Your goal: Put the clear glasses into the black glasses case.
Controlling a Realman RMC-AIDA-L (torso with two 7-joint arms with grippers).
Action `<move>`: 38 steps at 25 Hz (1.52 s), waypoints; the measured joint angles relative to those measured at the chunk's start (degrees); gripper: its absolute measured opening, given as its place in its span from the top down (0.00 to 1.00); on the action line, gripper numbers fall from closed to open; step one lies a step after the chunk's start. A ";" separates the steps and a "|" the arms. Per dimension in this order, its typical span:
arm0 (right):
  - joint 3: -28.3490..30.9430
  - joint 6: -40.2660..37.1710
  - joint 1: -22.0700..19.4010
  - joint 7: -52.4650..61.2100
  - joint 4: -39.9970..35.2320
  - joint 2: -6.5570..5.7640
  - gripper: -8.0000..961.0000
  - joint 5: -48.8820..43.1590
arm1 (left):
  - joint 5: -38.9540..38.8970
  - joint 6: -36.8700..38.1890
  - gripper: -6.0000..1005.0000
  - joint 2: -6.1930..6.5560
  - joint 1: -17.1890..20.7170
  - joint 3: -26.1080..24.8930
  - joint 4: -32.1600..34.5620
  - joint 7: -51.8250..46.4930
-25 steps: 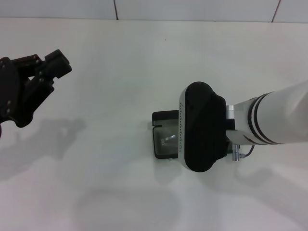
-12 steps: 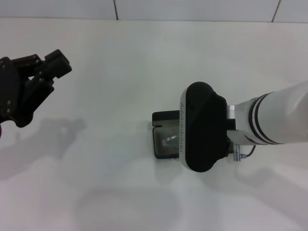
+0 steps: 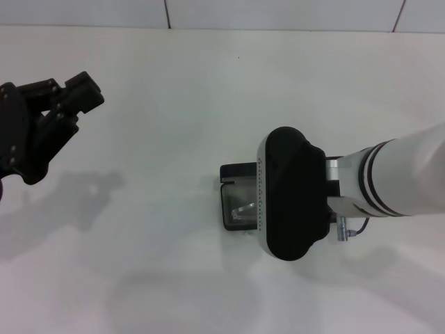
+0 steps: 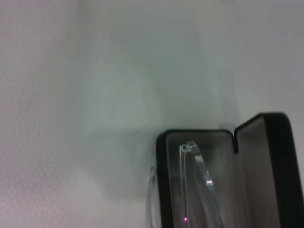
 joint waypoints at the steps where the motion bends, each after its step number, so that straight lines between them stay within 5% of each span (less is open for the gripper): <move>1: 0.00 -0.01 -0.25 -0.06 -0.62 -0.02 0.82 0.08 | 0.00 0.00 0.92 0.00 0.03 0.00 0.00 0.00; 18: 5.57 -3.34 -2.87 -3.65 -8.19 -0.34 0.82 7.81 | -0.01 1.74 0.92 0.10 0.10 -1.96 0.25 -0.21; 28: 28.31 -9.68 -7.17 -16.54 -10.76 -0.38 0.81 35.23 | -0.18 4.80 0.92 -0.15 -0.48 -2.38 0.51 -0.52; 38: 47.53 -12.38 -9.73 -30.15 -2.36 -0.35 0.81 60.03 | -0.24 6.93 0.92 -1.50 -2.16 -1.83 0.53 -0.61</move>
